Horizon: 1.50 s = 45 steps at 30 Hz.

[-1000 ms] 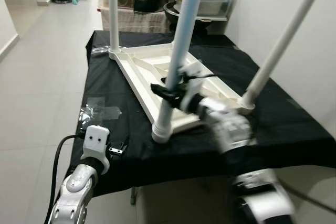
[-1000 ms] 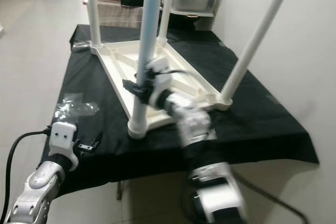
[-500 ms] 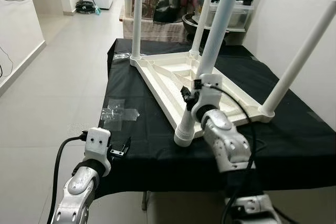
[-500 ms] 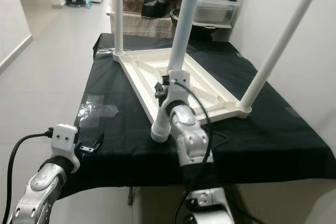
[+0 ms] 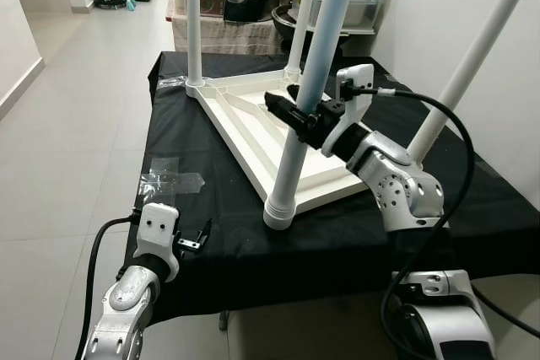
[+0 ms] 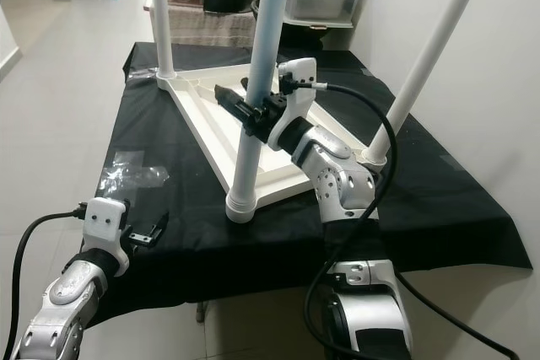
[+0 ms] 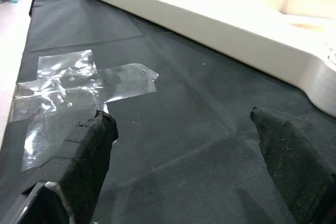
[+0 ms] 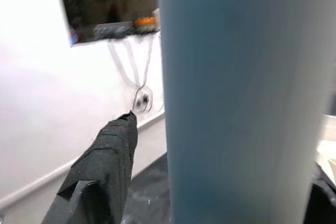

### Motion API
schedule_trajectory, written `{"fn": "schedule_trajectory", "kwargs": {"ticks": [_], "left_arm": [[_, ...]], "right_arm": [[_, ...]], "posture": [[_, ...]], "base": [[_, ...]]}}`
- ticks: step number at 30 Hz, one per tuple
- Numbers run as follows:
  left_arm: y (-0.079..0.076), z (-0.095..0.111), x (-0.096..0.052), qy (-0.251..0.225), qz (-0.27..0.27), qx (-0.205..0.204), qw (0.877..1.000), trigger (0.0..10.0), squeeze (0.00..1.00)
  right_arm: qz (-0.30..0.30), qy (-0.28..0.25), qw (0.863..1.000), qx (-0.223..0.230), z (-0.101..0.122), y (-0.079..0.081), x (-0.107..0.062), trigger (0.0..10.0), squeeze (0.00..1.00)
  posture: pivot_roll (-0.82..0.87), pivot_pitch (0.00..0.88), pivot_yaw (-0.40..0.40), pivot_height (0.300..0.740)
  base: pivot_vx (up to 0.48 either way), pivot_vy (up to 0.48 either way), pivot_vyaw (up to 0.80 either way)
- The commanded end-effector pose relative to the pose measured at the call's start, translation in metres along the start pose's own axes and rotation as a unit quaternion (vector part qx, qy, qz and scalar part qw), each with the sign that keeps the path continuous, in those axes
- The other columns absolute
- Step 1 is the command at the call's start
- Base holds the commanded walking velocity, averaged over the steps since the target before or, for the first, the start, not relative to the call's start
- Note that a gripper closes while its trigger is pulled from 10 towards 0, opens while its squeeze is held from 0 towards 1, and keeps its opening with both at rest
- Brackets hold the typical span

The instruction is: Building children table

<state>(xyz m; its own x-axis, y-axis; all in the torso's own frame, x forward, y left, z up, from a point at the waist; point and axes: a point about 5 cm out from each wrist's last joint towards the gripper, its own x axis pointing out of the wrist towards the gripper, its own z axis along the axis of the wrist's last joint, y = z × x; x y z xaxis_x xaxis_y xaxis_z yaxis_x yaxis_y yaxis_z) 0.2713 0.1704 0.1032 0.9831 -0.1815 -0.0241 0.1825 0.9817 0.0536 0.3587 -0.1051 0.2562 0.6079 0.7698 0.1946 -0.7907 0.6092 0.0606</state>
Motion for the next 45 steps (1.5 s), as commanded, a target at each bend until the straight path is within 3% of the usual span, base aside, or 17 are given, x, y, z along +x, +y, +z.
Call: {"fn": "schedule_trajectory", "kwargs": {"ticks": [1,5,8,10,20,21,22,23,25,26,28,29,32,39,40,41,45], "left_arm": [[-0.001,-0.001,0.0,0.002,-0.005,0.005,1.0,10.0,0.0],[-0.002,-0.001,0.0,0.001,-0.006,0.006,1.0,10.0,0.0],[-0.001,-0.002,-0.001,0.002,-0.005,0.006,1.0,10.0,0.0],[-0.002,-0.003,-0.001,0.004,-0.006,0.006,1.0,10.0,0.0],[-0.006,-0.003,-0.001,0.005,-0.011,0.003,1.0,10.0,0.0],[-0.006,-0.003,-0.001,0.005,-0.012,0.003,1.0,10.0,0.0],[-0.006,-0.003,-0.001,0.005,-0.012,0.003,1.0,10.0,0.0],[-0.006,-0.003,0.0,0.006,-0.012,0.002,1.0,10.0,0.0],[-0.006,-0.003,0.0,0.006,-0.012,0.002,1.0,10.0,0.0],[-0.006,-0.004,0.0,0.007,-0.012,0.001,1.0,10.0,0.0],[-0.006,-0.004,0.0,0.007,-0.012,0.0,1.0,10.0,0.0],[-0.006,-0.004,0.0,0.006,-0.012,-0.001,1.0,10.0,0.0],[-0.006,-0.004,0.0,0.006,-0.011,-0.001,1.0,10.0,0.0],[-0.004,-0.003,0.001,0.003,-0.01,0.003,1.0,10.0,0.0],[-0.003,-0.002,0.001,0.002,-0.009,0.003,1.0,10.0,0.0],[-0.003,-0.002,0.002,0.002,-0.008,0.004,1.0,10.0,0.0],[-0.003,-0.002,0.001,0.001,-0.006,0.005,1.0,10.0,0.0]], "right_arm": [[0.058,0.019,0.998,-0.01,-0.007,0.01,0.01,0.0,0.0],[-0.032,0.124,0.991,-0.031,-0.044,-0.004,0.022,0.0,0.0],[-0.221,0.175,0.959,-0.037,-0.06,-0.027,0.02,0.0,0.0],[-0.371,0.18,0.911,0.009,-0.076,-0.038,0.007,0.0,0.0],[-0.482,0.238,0.838,0.086,-0.129,-0.008,-0.015,0.0,0.0],[-0.483,0.257,0.83,0.104,-0.138,0.003,-0.016,5.1,0.0],[-0.483,0.257,0.83,0.104,-0.138,0.003,-0.016,5.1,0.0],[-0.459,0.258,0.841,0.122,-0.137,0.01,-0.012,10.0,0.0],[-0.443,0.224,0.86,0.12,-0.124,0.007,-0.009,10.0,0.0],[-0.4,0.181,0.891,0.118,-0.105,0.0,-0.003,10.0,1.0],[-0.361,0.144,0.916,0.101,-0.085,-0.007,0.003,10.0,1.0],[-0.279,0.099,0.951,0.092,-0.063,-0.012,0.009,10.0,0.0],[-0.147,0.044,0.986,0.07,-0.033,-0.013,0.011,10.0,0.0],[0.083,0.025,0.996,0.002,-0.015,0.005,-0.002,9.0,0.0],[0.11,0.031,0.993,-0.004,-0.017,0.009,-0.001,7.8,0.0],[0.139,0.029,0.99,0.011,-0.02,0.016,0.001,1.3,0.0],[0.171,0.022,0.984,0.053,-0.036,0.033,0.012,0.0,0.0]], "posture": [[0.04,0.0,-0.14,0.74],[0.05,0.0,-0.144,0.74],[0.03,0.0,-0.141,0.74],[0.03,0.0,-0.138,0.74],[0.03,0.0,-0.132,0.74],[0.02,0.0,-0.128,0.74],[0.02,0.0,-0.128,0.74],[0.02,0.0,-0.124,0.74],[0.02,0.0,-0.124,0.74],[0.01,0.0,-0.128,0.74],[0.01,0.0,-0.129,0.74],[0.02,0.0,-0.131,0.74],[0.02,0.0,-0.131,0.74],[0.03,0.0,-0.134,0.74],[0.04,0.0,-0.143,0.74],[0.04,0.0,-0.144,0.74],[0.05,0.0,-0.152,0.74]], "base": [[0.0,0.0,0.0],[0.0,0.0,0.0],[0.0,0.0,0.0],[0.0,0.0,0.0],[0.0,0.0,0.0],[0.0,0.0,0.0],[0.0,0.0,0.0],[0.0,0.0,0.0],[0.0,0.0,0.0],[0.0,0.0,0.0],[0.0,0.0,0.0],[0.0,0.0,0.0],[0.0,0.0,0.0],[0.0,0.0,0.0],[0.0,0.0,0.0],[0.0,0.0,0.0],[0.0,0.0,0.0]]}}
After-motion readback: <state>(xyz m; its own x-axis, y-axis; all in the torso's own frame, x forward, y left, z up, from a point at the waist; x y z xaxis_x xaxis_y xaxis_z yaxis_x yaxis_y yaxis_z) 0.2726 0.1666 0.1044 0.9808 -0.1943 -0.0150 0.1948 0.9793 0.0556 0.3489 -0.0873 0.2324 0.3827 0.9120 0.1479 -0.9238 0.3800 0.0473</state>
